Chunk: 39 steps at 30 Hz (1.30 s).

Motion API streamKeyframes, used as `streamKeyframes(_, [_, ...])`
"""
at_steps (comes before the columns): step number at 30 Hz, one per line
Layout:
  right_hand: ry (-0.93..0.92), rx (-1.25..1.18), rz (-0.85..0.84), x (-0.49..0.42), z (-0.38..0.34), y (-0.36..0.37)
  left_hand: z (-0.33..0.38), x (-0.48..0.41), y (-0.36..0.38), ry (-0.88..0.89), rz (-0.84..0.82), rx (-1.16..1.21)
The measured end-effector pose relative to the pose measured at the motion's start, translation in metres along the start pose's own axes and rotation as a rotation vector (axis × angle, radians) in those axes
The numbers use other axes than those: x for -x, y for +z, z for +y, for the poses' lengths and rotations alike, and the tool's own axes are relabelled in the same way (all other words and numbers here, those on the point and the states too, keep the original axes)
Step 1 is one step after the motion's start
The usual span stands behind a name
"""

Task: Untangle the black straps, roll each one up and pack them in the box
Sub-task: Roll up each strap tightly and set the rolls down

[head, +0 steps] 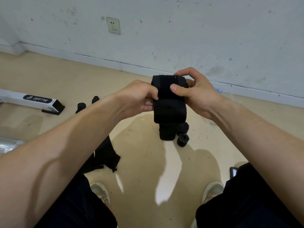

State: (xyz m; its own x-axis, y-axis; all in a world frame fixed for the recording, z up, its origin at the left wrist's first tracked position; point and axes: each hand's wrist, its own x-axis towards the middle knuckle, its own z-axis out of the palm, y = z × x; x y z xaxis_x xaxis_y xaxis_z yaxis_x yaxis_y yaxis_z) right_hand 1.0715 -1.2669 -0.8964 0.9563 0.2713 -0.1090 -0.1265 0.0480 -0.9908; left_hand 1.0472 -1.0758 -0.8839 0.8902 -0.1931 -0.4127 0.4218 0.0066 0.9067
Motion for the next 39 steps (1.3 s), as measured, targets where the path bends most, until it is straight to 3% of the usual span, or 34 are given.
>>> streamKeyframes(3, [-0.009,0.016,-0.018,0.001,0.001,0.001,0.001,0.002,0.003,-0.017,-0.034,0.084])
streamKeyframes(7, [0.009,0.029,-0.074,0.002,0.003,0.002,-0.004,-0.003,0.004,-0.009,0.007,0.016])
streamKeyframes(14, [0.208,-0.034,-0.104,0.003,-0.004,0.005,-0.002,-0.002,0.003,0.100,0.060,0.012])
streamKeyframes(22, [0.108,-0.056,-0.085,0.001,-0.001,0.007,-0.007,-0.004,-0.002,0.171,0.096,-0.016])
streamKeyframes(28, [0.101,-0.038,-0.074,0.000,0.004,0.006,-0.006,-0.002,0.003,0.108,0.037,0.080])
streamKeyframes(34, [0.094,0.059,-0.060,0.000,0.010,0.008,-0.003,0.004,0.007,-0.054,0.090,0.117])
streamKeyframes(39, [0.083,0.073,-0.032,0.000,0.013,0.008,-0.005,0.000,0.004,-0.018,0.146,0.073])
